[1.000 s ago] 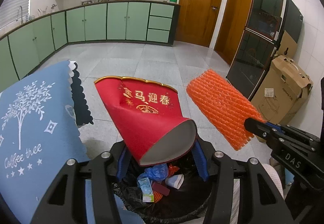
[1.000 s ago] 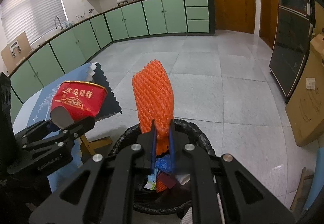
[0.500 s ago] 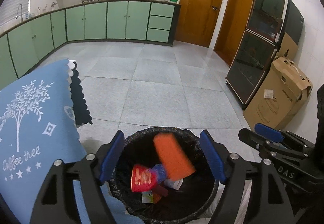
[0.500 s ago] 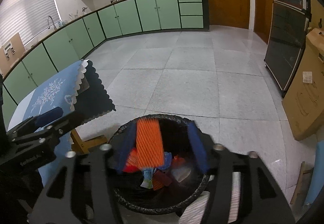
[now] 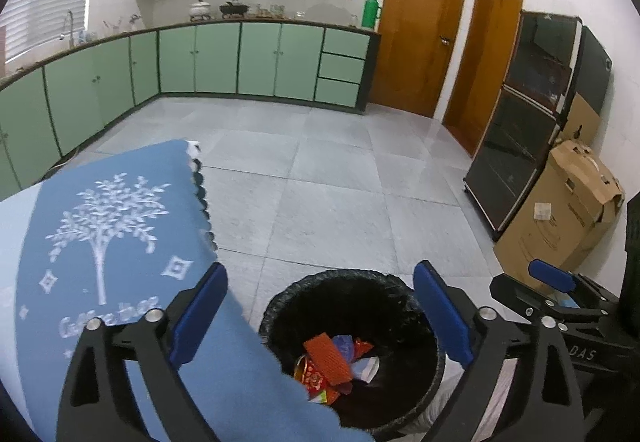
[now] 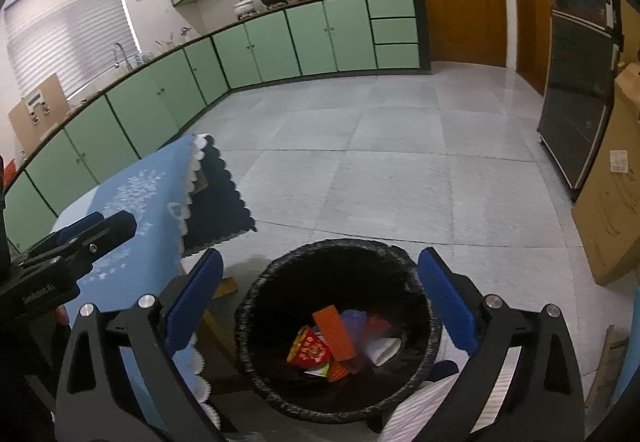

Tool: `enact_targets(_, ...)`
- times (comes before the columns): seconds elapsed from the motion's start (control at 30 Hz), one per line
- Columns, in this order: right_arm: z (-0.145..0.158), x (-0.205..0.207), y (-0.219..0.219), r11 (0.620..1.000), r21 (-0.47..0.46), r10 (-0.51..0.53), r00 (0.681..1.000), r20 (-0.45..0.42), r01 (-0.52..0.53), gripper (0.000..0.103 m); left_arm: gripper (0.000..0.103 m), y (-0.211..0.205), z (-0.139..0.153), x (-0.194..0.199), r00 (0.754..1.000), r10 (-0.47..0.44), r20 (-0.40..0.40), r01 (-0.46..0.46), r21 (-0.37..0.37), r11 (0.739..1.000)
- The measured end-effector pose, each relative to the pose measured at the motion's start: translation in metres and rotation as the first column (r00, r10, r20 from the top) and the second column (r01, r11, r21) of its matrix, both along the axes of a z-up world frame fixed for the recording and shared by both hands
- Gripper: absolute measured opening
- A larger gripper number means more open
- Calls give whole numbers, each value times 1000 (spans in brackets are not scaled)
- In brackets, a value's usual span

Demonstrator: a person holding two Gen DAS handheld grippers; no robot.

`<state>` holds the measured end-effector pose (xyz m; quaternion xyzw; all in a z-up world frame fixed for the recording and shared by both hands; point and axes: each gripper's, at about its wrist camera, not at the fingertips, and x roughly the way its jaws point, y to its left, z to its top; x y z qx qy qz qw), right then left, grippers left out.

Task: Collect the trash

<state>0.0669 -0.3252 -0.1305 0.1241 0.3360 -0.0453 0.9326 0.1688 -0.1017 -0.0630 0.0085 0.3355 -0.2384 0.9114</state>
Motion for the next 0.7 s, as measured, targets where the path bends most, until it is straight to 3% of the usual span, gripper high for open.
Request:
enact_targets(0.27,23,-8,17,997,43,62,998,16,-63,98,97,34,20,-25,999,53,3,-53,-1,999)
enact_targets(0.7,49,-25,51,989,-7,150,987,54,-150,98,97,63,39,-51,993,112,27,-112,-2,994)
